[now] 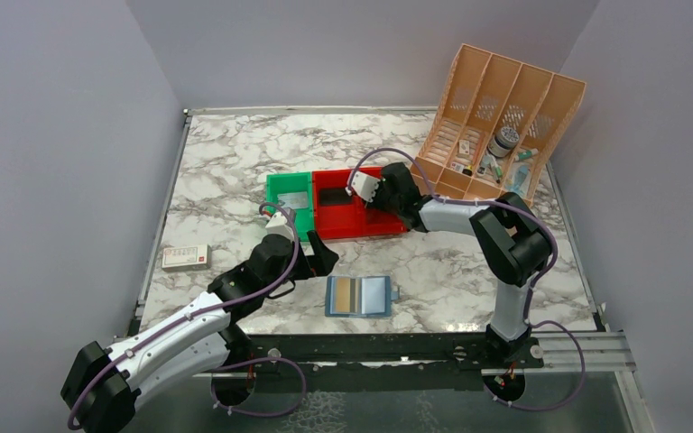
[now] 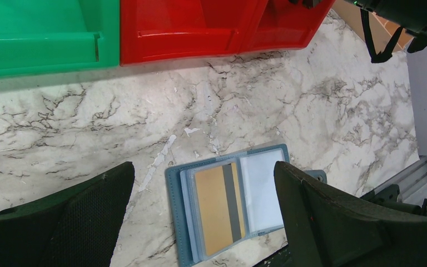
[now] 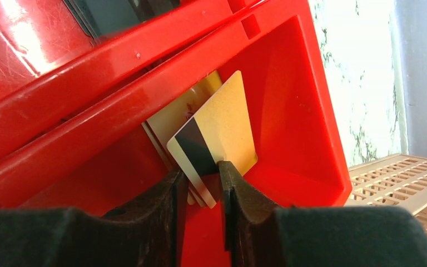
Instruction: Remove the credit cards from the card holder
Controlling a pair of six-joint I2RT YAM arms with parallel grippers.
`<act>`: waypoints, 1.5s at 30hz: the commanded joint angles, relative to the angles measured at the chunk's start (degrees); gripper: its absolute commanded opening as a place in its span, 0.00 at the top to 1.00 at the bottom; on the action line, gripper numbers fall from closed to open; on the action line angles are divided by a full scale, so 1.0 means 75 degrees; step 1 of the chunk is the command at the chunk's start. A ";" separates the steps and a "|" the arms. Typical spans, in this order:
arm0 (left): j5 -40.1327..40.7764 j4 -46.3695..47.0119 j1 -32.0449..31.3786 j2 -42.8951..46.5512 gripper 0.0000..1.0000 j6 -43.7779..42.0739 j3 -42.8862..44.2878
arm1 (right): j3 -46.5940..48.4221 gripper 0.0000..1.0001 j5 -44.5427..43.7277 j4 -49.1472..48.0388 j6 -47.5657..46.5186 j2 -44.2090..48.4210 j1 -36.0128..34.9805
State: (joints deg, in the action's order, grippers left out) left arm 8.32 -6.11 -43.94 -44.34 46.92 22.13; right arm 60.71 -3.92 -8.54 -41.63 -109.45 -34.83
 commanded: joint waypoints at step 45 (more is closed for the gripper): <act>-0.0455 0.0211 0.0054 0.0039 0.01 -0.0229 0.0041 | -0.1511 0.42 -0.0535 -0.1355 0.6575 0.3522 -0.0020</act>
State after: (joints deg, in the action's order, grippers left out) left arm 7.18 -6.07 -43.92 -44.27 46.44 22.13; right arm 51.53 -4.10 -18.79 -15.31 -89.84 -34.83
